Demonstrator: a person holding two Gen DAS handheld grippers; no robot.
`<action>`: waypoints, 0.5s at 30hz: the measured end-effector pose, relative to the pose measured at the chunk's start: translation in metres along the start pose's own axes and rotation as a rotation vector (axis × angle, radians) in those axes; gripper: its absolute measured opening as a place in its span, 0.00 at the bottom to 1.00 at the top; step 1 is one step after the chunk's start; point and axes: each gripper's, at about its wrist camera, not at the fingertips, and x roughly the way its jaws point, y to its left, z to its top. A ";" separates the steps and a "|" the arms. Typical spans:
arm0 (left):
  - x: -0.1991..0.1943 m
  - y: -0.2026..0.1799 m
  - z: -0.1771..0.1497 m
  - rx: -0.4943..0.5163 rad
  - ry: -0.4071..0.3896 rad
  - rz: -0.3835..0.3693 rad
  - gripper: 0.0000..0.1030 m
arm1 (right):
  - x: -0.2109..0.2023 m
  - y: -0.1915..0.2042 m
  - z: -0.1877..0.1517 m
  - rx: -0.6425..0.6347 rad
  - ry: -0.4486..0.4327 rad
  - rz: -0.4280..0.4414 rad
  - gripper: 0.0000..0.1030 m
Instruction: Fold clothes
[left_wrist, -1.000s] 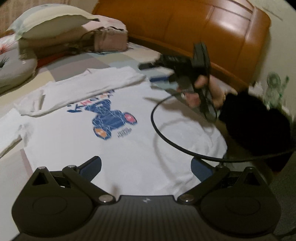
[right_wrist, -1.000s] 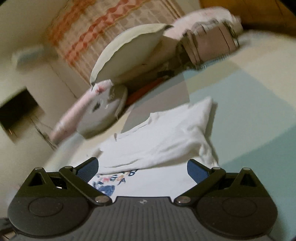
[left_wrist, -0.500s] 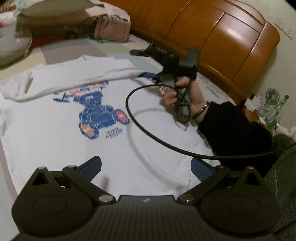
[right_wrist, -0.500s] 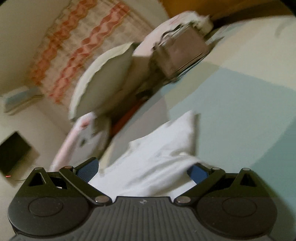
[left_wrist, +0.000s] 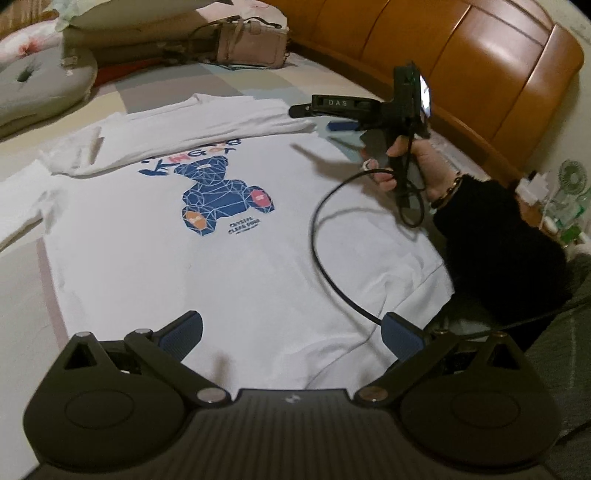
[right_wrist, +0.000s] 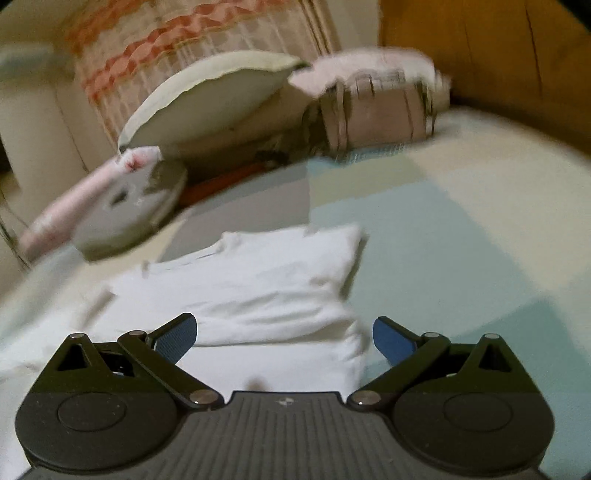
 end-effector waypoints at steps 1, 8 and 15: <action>0.001 -0.002 0.001 0.003 0.008 0.009 0.99 | -0.003 0.001 0.000 -0.017 -0.004 0.000 1.00; 0.020 0.016 0.033 -0.005 0.000 0.103 0.99 | -0.016 0.002 0.004 0.016 -0.012 0.201 1.00; 0.055 0.118 0.093 -0.304 -0.164 0.211 0.99 | -0.013 0.019 -0.006 -0.115 0.024 0.191 1.00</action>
